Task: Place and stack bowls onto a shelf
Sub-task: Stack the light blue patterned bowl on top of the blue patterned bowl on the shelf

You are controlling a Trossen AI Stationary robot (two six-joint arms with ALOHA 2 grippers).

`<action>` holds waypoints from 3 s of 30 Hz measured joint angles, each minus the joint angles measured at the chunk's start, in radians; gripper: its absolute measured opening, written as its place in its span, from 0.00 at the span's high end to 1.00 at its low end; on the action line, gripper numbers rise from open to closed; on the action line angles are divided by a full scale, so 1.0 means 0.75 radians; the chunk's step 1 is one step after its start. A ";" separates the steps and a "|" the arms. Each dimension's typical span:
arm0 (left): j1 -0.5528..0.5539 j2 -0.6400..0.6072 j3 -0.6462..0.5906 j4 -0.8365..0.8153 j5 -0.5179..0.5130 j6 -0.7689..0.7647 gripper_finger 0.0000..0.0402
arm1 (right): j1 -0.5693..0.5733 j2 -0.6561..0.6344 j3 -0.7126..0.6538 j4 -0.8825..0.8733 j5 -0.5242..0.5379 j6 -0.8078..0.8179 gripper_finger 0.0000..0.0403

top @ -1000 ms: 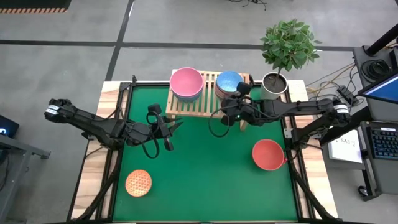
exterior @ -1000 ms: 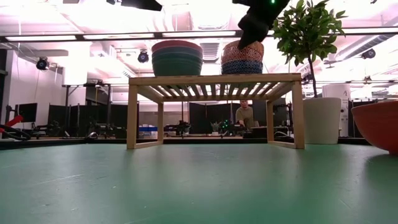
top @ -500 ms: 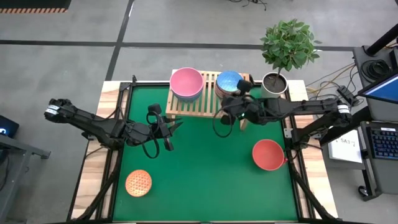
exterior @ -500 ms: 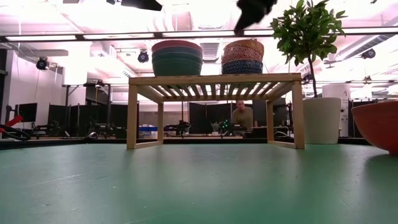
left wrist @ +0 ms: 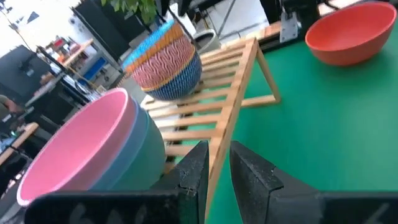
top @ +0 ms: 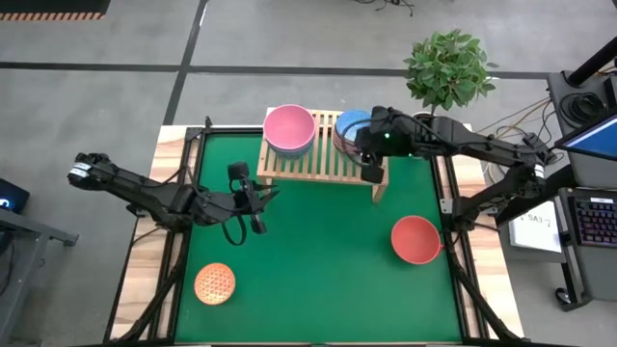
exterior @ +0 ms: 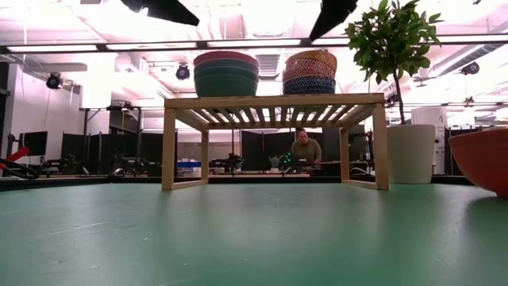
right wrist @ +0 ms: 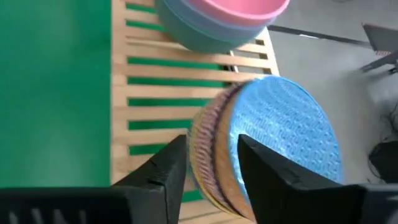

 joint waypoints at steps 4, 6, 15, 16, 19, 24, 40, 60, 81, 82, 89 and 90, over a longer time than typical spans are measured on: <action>0.000 -0.019 0.000 -0.138 0.001 -0.079 0.88 | -0.073 -0.008 -0.015 0.003 -0.095 -0.098 0.62; 0.004 -0.029 0.000 -0.182 -0.028 -0.105 0.88 | -0.111 -0.014 -0.015 0.028 -0.154 -0.119 0.61; 0.190 -0.089 0.002 0.042 0.015 0.176 0.88 | -0.268 -0.027 -0.055 0.072 -0.446 -0.155 0.60; 0.210 -0.094 0.002 0.051 0.089 0.197 0.88 | -0.277 -0.028 -0.062 0.070 -0.473 -0.153 0.60; 0.256 -0.104 0.002 0.064 0.223 0.227 0.88 | -0.290 -0.028 -0.073 0.070 -0.475 -0.145 0.61; 0.318 -0.099 0.002 0.111 0.364 0.241 0.88 | -0.292 -0.029 -0.090 0.091 -0.473 -0.136 0.64; 0.362 -0.068 0.002 0.230 0.430 0.361 0.88 | -0.291 -0.029 -0.163 0.162 -0.462 -0.195 0.97; 0.434 -0.063 0.002 0.309 0.464 0.446 0.88 | -0.277 -0.048 -0.044 0.208 -0.471 -0.230 0.97; 0.433 -0.063 0.002 0.264 0.464 0.445 0.88 | -0.176 -0.034 -0.049 0.221 -0.496 -0.132 0.97; 0.433 -0.063 0.002 0.263 0.465 0.445 0.88 | -0.176 -0.034 -0.049 0.222 -0.498 -0.131 0.97; 0.433 -0.063 0.001 0.250 0.464 0.445 0.88 | -0.176 -0.031 -0.051 0.226 -0.497 -0.109 0.97; 0.433 -0.063 0.001 0.249 0.465 0.445 0.88 | -0.176 -0.031 -0.051 0.229 -0.498 -0.109 0.97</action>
